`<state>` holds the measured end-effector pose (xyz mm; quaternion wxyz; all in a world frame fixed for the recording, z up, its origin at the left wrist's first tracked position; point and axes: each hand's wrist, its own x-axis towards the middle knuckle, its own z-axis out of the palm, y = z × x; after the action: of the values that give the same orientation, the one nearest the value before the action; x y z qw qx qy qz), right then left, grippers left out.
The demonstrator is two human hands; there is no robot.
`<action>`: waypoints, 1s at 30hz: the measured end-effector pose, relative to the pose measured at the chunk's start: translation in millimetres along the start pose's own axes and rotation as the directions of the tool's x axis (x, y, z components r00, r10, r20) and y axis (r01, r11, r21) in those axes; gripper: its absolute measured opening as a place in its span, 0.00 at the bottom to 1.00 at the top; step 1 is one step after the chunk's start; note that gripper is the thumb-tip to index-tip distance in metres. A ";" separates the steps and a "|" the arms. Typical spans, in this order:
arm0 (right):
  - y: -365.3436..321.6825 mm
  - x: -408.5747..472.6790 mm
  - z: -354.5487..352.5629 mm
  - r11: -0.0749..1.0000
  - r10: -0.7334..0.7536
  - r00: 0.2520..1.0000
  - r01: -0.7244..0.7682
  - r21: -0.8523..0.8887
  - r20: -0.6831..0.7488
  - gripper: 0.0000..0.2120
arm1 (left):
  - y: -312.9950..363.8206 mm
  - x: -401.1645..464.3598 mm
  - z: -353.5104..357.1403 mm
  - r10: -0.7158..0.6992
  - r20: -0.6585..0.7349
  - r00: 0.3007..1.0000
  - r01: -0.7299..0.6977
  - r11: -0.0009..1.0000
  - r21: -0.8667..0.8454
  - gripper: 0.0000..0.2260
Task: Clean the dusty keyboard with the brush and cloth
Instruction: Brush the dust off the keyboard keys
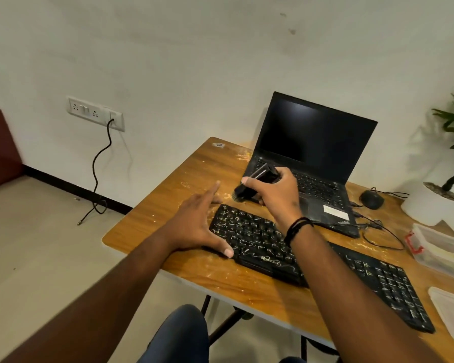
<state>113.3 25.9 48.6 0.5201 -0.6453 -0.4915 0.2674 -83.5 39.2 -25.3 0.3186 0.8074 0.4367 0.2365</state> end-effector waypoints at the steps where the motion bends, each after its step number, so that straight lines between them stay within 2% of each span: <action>1: 1.7 1.0 4.5 1.000 -0.004 1.000 0.003 0.014 0.019 0.28 | -1.0 0.2 0.0 -0.001 0.022 1.000 0.000 0.999 0.049 0.70; 6: 6.1 5.3 23.4 0.998 -0.064 0.993 0.067 -0.019 0.099 0.22 | 3.7 -3.3 -2.7 0.034 0.076 0.997 -0.044 0.990 0.132 0.69; 12: 9.8 16.0 25.7 0.952 -0.215 0.962 0.245 -0.183 0.167 0.16 | -1.4 1.4 -1.0 0.060 0.084 0.995 -0.076 0.976 0.205 0.71; 17: 15.3 25.2 22.5 0.915 -0.209 0.921 0.303 -0.266 0.330 0.12 | 4.8 1.2 -0.3 0.018 0.070 0.997 -0.032 0.981 0.190 0.70; 24: 26.5 21.2 18.2 0.893 -0.299 0.859 0.405 -0.196 0.415 0.12 | 8.9 3.6 0.8 -0.082 0.080 0.993 0.067 0.982 0.179 0.71; 27: 30.2 21.6 18.2 0.901 -0.315 0.884 0.393 -0.185 0.345 0.12 | 11.5 4.3 0.8 -0.102 0.091 0.991 0.086 0.982 0.170 0.71; 30: 35.3 24.4 12.3 0.905 -0.299 0.879 0.384 -0.181 0.371 0.11 | 12.7 4.1 0.3 -0.097 0.096 0.991 0.080 0.983 0.166 0.71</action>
<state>124.4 54.0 15.8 0.3829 -0.5528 -0.7089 0.2126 -74.2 37.4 -15.9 0.2843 0.8216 0.4728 0.1435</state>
